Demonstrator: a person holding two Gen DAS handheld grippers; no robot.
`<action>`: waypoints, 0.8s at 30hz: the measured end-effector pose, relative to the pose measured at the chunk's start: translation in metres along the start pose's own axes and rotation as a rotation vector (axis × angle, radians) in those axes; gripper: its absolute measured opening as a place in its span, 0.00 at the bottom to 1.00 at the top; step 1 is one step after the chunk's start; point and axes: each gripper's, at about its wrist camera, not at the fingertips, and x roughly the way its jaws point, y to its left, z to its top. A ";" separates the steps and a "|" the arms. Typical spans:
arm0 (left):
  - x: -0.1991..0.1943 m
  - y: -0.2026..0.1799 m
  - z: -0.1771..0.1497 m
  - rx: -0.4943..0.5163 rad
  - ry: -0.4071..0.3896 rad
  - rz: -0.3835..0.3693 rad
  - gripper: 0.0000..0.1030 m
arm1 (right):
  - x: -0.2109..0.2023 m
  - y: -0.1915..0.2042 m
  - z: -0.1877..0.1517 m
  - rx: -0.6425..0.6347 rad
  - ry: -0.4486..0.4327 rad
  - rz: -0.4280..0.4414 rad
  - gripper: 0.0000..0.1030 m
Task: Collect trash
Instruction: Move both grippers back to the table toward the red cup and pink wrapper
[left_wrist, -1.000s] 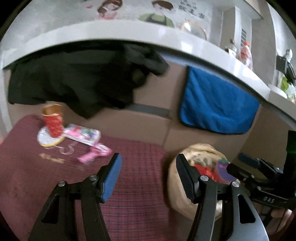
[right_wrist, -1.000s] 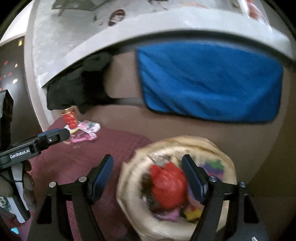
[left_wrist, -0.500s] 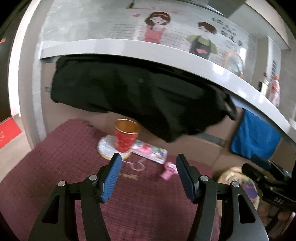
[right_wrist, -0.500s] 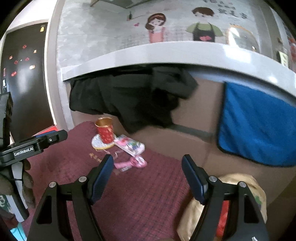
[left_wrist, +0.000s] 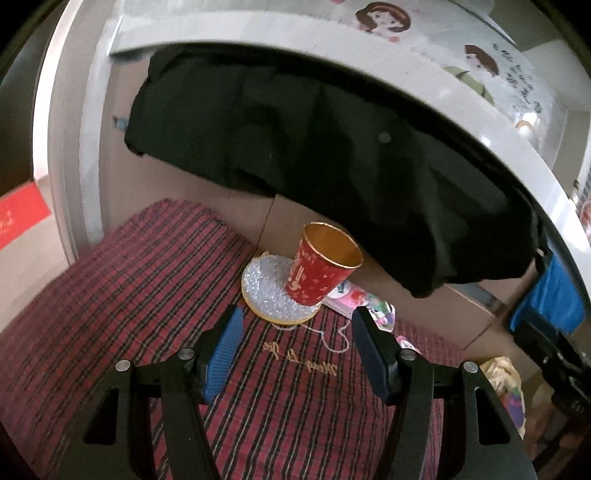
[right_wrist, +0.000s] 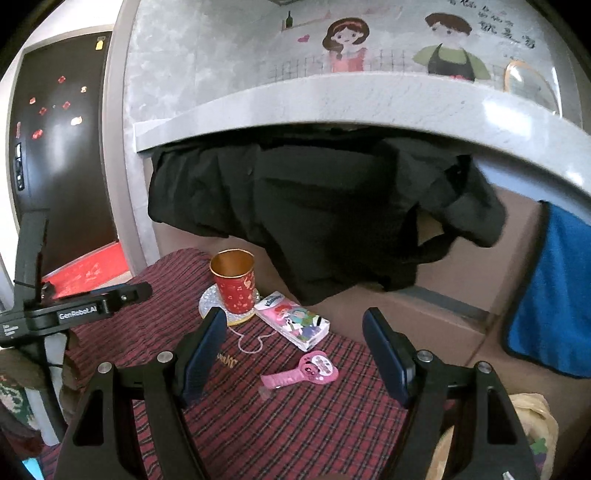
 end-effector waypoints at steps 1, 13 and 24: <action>0.006 0.000 0.002 -0.013 0.009 -0.015 0.60 | 0.005 -0.002 0.000 0.003 0.007 0.006 0.71; 0.094 -0.008 0.056 -0.185 0.075 0.000 0.60 | 0.042 -0.035 -0.032 0.094 0.097 0.049 0.71; 0.100 -0.005 0.034 -0.125 0.137 0.036 0.07 | 0.051 -0.054 -0.051 0.114 0.162 0.043 0.71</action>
